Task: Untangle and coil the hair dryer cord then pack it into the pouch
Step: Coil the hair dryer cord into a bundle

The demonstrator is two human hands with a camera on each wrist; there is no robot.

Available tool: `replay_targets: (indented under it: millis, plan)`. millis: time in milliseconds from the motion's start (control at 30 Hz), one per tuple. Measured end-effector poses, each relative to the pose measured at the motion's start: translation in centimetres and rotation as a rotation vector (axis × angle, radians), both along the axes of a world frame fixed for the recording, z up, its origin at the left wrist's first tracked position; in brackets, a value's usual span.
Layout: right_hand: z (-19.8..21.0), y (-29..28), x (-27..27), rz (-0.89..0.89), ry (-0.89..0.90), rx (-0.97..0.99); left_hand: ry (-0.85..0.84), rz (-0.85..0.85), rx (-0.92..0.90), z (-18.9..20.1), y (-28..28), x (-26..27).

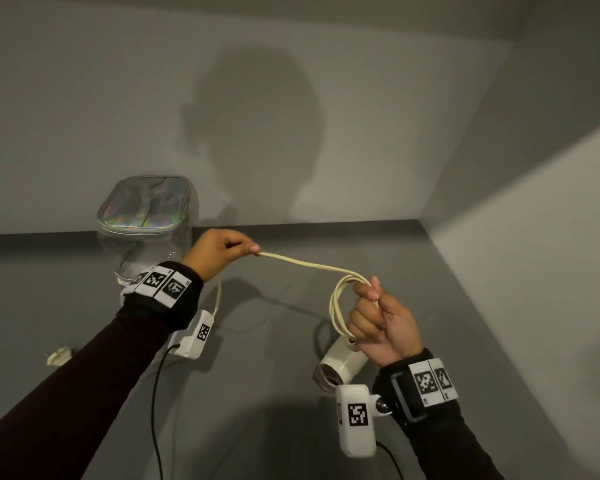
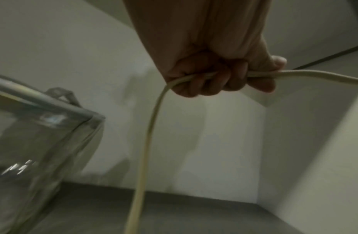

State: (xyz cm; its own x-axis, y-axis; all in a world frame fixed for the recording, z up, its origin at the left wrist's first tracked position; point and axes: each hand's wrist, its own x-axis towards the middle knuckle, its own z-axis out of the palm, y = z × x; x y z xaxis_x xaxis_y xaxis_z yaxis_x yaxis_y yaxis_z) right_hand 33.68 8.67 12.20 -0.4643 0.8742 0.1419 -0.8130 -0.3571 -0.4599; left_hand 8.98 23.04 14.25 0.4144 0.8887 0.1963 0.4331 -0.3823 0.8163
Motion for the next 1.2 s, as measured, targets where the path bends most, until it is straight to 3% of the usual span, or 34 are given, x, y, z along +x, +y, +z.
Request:
replay_targets:
  millis: [100, 167, 233, 300, 400, 533, 667, 767, 833, 933, 1067, 1200]
  plan:
    - [0.2, 0.1, 0.9, -0.031, 0.071, 0.002, 0.197, 0.022, 0.231, -3.4, -1.0, -0.1]
    - [0.1, 0.4, 1.6, -0.039, 0.087, 0.011, 0.353, -0.081, 0.236, -6.1, -3.1, 1.1]
    - [0.1, 0.8, 2.1, -0.063, 0.079, 0.009, 0.516, -0.284, 0.115, -7.0, -6.3, 2.8]
    - [0.3, 1.1, 1.8, -0.114, -0.007, -0.002, 0.669, -0.501, 0.052, -7.1, -8.9, 4.3]
    - [1.2, 1.3, 0.8, -0.228, -0.270, -0.025, 0.760, -0.699, 0.231, -3.5, -11.0, 5.7]
    - [2.0, 1.4, 0.1, -0.319, -0.452, -0.028, 0.504, -0.638, 0.591, 2.5, -10.6, 4.9]
    - [2.0, 1.1, -2.1, -0.290, -0.551, -0.035, 0.261, -0.536, 0.413, 6.2, -8.4, 5.4]
    - [1.7, 0.8, -3.8, -0.241, -0.713, 0.019, 0.300, -0.445, 0.412, 6.5, -7.9, 7.3]
    - [1.8, 0.4, -3.8, -0.191, -0.640, 0.006, 0.288, -0.359, 0.356, 6.1, -7.3, 7.8]
    - [1.9, 0.0, -2.2, -0.081, -0.489, 0.002, 0.107, -0.298, 0.183, 4.9, -5.7, 7.2]
    - [1.7, -0.6, 0.4, -0.060, -0.378, 0.007, -0.002, -0.226, -0.027, 3.8, -3.2, 3.6]
    - [1.3, -0.9, 2.3, -0.089, -0.284, -0.004, -0.041, -0.036, -0.040, 2.8, -1.6, -1.1]
